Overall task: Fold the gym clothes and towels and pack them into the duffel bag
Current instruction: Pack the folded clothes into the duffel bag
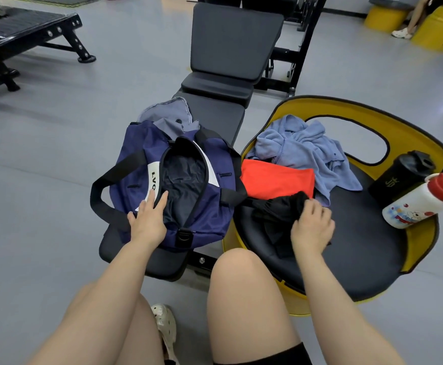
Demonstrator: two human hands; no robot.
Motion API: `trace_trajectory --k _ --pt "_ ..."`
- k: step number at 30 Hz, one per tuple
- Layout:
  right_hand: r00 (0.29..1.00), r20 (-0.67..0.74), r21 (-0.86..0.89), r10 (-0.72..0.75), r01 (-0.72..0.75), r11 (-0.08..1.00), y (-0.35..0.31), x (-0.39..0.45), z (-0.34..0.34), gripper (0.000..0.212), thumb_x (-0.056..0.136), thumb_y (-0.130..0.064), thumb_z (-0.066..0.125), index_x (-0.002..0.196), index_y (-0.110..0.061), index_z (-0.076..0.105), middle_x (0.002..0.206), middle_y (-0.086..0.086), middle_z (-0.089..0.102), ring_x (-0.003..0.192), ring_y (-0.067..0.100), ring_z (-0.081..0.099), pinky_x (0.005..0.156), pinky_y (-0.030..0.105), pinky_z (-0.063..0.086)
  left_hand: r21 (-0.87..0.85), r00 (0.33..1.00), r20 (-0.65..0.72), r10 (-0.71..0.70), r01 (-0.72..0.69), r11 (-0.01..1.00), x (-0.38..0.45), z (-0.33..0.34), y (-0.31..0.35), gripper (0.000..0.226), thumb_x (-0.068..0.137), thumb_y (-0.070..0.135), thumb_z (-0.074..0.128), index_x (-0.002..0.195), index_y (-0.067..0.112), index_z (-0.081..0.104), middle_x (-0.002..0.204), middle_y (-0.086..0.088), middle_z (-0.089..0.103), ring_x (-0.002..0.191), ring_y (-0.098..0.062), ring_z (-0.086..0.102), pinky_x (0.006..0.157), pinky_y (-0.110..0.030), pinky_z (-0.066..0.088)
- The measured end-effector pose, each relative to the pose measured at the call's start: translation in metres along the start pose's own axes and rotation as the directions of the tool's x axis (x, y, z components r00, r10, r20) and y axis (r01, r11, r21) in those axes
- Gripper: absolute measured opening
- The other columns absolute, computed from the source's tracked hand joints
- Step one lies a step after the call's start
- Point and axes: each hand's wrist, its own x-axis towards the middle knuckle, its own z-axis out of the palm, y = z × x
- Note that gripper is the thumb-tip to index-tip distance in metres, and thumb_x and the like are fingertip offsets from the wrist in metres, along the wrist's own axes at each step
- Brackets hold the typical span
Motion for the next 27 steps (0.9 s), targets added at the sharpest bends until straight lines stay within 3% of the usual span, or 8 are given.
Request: trace_trajectory --k 3,5,9,13,17,19,23,27 --pt "0.977 0.167 0.130 -0.132 0.111 0.985 -0.013 -0.029 0.023 0.048 0.065 -0.018 0.080 0.107 -0.003 0.063 0.120 0.016 0.063 0.103 0.039 0.058 0.076 0.046 0.050 0.004 1.000 -0.003 0.004 -0.004 1.000 0.000 0.001 -0.001 0.086 0.086 -0.008 0.045 0.151 0.032 0.006 0.159 0.001 -0.002 0.142 -0.023 0.014 0.114 -0.053 0.016" --pt "0.963 0.233 0.230 -0.134 0.080 0.970 -0.018 -0.042 0.030 0.042 0.084 -0.033 0.066 0.113 -0.002 0.064 0.127 0.016 0.060 0.114 0.038 0.055 0.086 0.048 0.049 0.007 1.000 -0.005 0.007 -0.007 1.000 0.000 0.002 -0.002 0.086 0.086 -0.009 0.045 0.151 0.031 0.006 0.159 0.001 -0.001 0.141 -0.023 0.015 0.114 -0.053 0.016" --pt "0.953 0.303 0.456 -0.005 -0.140 0.879 -0.018 -0.033 0.025 0.035 0.097 -0.015 0.051 0.131 -0.010 0.052 0.136 0.006 0.048 0.124 0.026 0.046 0.093 0.038 0.042 0.006 1.000 -0.007 0.012 -0.012 1.000 0.000 0.004 -0.003 0.086 0.086 -0.008 0.046 0.151 0.031 0.007 0.159 0.001 0.001 0.141 -0.023 0.017 0.114 -0.053 0.016" --pt "0.918 0.365 0.311 0.154 -0.276 0.909 -0.006 -0.010 0.021 0.084 0.082 -0.032 0.074 0.148 -0.013 0.026 0.147 0.013 0.031 0.133 0.033 0.032 0.102 0.047 0.037 0.009 1.000 -0.014 0.015 -0.015 1.000 0.001 0.005 -0.003 0.086 0.085 -0.007 0.047 0.151 0.031 0.008 0.158 0.001 0.002 0.138 -0.023 0.021 0.113 -0.052 0.018" --pt "0.732 0.662 0.350 0.159 -0.490 0.798 0.003 0.009 0.026 0.120 0.070 -0.042 0.082 0.153 -0.017 0.000 0.156 0.011 0.023 0.140 0.034 0.027 0.109 0.050 0.033 -0.007 1.000 -0.016 0.012 -0.012 1.000 0.003 0.004 -0.002 0.085 0.086 -0.006 0.047 0.151 0.031 0.007 0.158 0.003 0.003 0.137 -0.022 0.022 0.112 -0.052 0.020" --pt "0.691 0.712 0.400 0.126 -0.546 0.736 0.001 0.012 0.028 0.117 0.069 -0.036 0.084 0.153 -0.014 0.006 0.152 0.013 0.031 0.137 0.034 0.035 0.106 0.046 0.036 -0.033 1.000 -0.010 -0.013 0.013 0.999 0.003 0.002 -0.003 0.083 0.086 -0.003 0.047 0.151 0.031 0.008 0.158 0.005 0.003 0.138 -0.021 0.022 0.112 -0.053 0.019" --pt "0.725 0.679 0.440 0.118 -0.531 0.724 -0.003 0.012 0.032 0.080 0.068 -0.029 0.085 0.133 -0.007 0.046 0.133 0.013 0.054 0.120 0.032 0.051 0.093 0.038 0.044 -0.132 0.991 -0.035 -0.126 0.120 0.984 0.006 -0.003 -0.008 0.080 0.087 0.000 0.046 0.151 0.033 0.011 0.159 0.008 0.005 0.131 -0.026 0.035 0.107 -0.057 0.026" --pt "0.736 0.670 0.527 0.100 -0.566 0.634 -0.009 0.007 0.026 0.063 0.071 -0.020 0.081 0.126 -0.013 0.050 0.122 0.010 0.058 0.111 0.030 0.054 0.086 0.034 0.043 -0.262 0.982 0.016 -0.188 0.185 0.947 0.009 -0.008 -0.015 0.097 0.080 -0.005 0.054 0.150 0.038 0.003 0.159 0.010 -0.003 0.131 -0.031 0.037 0.098 -0.058 0.039"
